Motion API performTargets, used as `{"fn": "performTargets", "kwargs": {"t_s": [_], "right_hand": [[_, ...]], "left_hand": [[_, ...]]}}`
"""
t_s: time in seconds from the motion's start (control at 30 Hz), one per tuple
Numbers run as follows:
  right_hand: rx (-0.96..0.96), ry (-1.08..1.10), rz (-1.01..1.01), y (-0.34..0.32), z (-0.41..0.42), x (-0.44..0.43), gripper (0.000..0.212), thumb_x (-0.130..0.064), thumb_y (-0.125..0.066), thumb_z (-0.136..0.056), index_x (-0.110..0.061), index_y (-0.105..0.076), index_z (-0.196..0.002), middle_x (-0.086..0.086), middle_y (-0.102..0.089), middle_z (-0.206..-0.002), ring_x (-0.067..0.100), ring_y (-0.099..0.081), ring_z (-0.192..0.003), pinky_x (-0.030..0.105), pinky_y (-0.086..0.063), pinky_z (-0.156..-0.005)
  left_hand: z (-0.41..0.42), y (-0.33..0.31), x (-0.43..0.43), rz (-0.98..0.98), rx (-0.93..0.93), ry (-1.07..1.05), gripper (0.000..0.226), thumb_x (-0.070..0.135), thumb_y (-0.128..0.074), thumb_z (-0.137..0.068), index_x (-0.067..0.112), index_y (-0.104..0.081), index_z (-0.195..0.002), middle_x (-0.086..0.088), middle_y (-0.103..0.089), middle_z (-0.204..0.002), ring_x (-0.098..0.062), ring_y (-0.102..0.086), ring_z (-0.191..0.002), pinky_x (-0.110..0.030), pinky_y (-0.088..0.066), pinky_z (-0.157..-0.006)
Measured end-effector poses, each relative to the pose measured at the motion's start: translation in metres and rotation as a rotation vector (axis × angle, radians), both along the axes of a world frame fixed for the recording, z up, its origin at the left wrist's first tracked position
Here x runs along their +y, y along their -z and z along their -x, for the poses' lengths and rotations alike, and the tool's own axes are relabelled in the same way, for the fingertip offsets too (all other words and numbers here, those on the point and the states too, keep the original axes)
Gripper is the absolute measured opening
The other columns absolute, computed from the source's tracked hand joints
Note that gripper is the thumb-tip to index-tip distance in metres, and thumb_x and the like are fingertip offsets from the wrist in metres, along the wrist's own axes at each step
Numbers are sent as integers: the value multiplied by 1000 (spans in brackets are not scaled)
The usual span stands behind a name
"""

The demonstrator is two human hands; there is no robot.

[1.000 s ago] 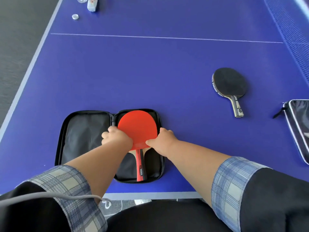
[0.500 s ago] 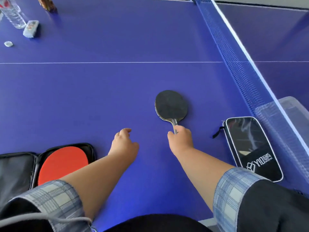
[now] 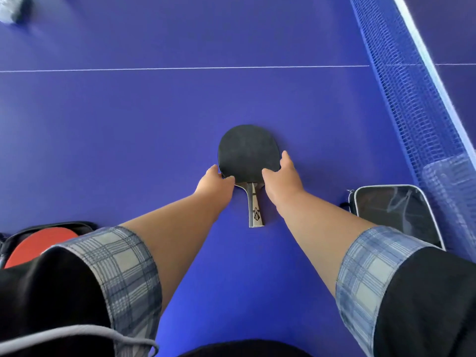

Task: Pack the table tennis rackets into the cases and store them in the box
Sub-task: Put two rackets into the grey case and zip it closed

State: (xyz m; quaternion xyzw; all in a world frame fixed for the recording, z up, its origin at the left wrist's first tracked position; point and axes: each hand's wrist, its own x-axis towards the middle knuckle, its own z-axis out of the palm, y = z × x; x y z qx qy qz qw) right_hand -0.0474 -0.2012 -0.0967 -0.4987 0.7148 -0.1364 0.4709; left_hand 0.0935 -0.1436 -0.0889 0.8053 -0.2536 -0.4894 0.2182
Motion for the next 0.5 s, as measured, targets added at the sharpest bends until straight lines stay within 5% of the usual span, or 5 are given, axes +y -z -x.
{"fn": "performTargets", "kwargs": {"t_s": [0.1, 0.2, 0.3, 0.37, 0.5], "right_hand": [[-15, 92, -29, 6, -4, -1, 68, -19, -52, -92, -21, -30, -156, 4, -46, -153, 29, -54, -121, 36, -53, -81], [-43, 100, -98, 5, -5, 8, 54, -23, -53, -90, -22, -49, -144, 7, -56, -136, 25, -56, -92, 25, -39, -53], [-145, 160, -99, -4, -13, 25, 33, -20, -57, -92, -23, -61, -125, 6, -66, -113, 20, -58, -76, 28, -51, -58], [-216, 188, -108, -10, -22, 39, 23, -17, -60, -93, -23, -61, -115, 0, -67, -101, 23, -66, -86, 39, -62, -79], [-241, 153, -151, -24, -54, 79, 40, -21, -65, -94, -23, -52, -132, -2, -62, -105, 16, -64, -87, 42, -62, -86]], "left_hand": [[4, -1, 3, 0, 19, -93, 22, 28, -49, -93, 25, -53, -115, 1, -65, -103, -19, -49, -60, -23, -36, -49], [3, -5, 14, 33, 36, -249, 39, 24, -52, -92, 29, -48, -130, -2, -68, -104, -23, -65, -69, -27, -46, -49], [-8, -12, 31, 40, 74, -314, 45, 21, -52, -91, 31, -45, -134, 2, -67, -98, -26, -73, -87, -38, -59, -66], [-21, -22, 46, 58, 71, -326, 45, 19, -52, -93, 33, -43, -135, 8, -66, -96, -22, -71, -81, -34, -58, -66], [-58, -43, 90, 92, 50, -377, 46, 17, -52, -93, 36, -45, -135, 15, -66, -96, -18, -66, -77, -40, -60, -78]]}}
